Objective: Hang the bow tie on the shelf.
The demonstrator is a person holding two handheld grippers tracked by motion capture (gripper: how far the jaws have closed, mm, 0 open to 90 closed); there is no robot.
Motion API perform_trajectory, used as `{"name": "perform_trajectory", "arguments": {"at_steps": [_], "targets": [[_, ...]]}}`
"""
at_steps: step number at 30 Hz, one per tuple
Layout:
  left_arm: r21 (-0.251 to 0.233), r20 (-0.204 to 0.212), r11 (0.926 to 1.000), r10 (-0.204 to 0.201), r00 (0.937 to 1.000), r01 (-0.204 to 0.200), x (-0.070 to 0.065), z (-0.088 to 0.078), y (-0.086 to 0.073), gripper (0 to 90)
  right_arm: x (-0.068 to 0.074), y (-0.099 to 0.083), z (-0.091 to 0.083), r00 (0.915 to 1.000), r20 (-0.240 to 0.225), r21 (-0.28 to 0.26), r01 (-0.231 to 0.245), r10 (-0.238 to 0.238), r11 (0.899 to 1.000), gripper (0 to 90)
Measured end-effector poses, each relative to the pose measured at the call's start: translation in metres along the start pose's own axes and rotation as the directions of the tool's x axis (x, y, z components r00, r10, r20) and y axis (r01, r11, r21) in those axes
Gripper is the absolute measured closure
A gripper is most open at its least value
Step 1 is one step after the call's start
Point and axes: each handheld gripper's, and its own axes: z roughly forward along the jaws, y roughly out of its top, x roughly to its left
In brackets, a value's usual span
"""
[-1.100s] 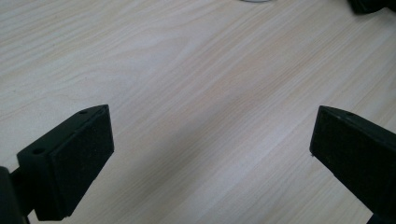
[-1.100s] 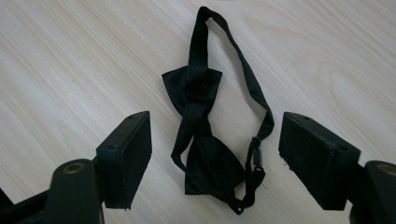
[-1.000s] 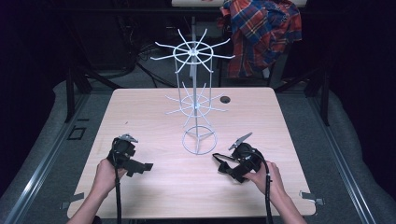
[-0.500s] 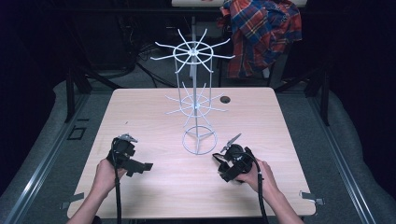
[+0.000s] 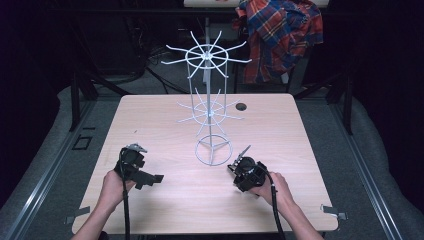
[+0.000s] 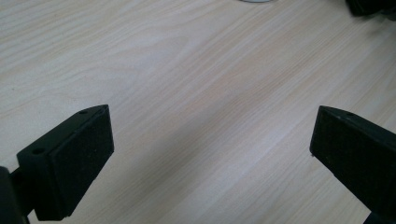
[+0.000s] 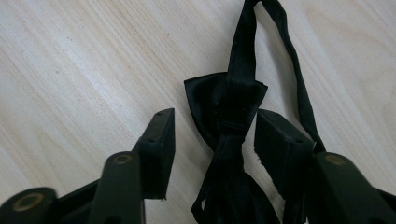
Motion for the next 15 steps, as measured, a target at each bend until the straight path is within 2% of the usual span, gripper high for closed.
{"name": "perform_trajectory", "arguments": {"at_steps": [7, 8, 12, 14, 15], "targets": [[0.008, 0.002, 1.0000, 0.004, 1.0000, -0.004, -0.001, 0.001, 0.000, 0.0, 0.002, 0.001, 0.005, 0.9998, 0.018, 0.012, 0.001, -0.001, 1.000, 55.7], [0.007, 0.001, 1.0000, 0.003, 1.0000, -0.003, -0.001, 0.001, 0.000, 0.0, 0.002, 0.000, 0.008, 0.9995, 0.033, 0.028, 0.002, -0.003, 1.000, 60.5], [0.007, 0.004, 1.0000, -0.005, 1.0000, 0.005, -0.001, 0.001, 0.000, 0.0, 0.004, 0.002, 0.011, 0.9978, 0.065, 0.027, 0.008, -0.010, 1.000, 68.0], [0.007, 0.004, 1.0000, -0.006, 1.0000, 0.006, -0.001, 0.001, 0.000, 0.0, 0.004, 0.002, 0.012, 0.9978, 0.065, 0.017, 0.008, -0.009, 1.000, 69.1], [0.007, 0.005, 0.9999, -0.007, 1.0000, 0.007, 0.000, 0.001, -0.001, 0.0, 0.005, 0.002, 0.011, 0.9963, 0.084, 0.029, 0.016, -0.018, 0.999, 72.7]]}}
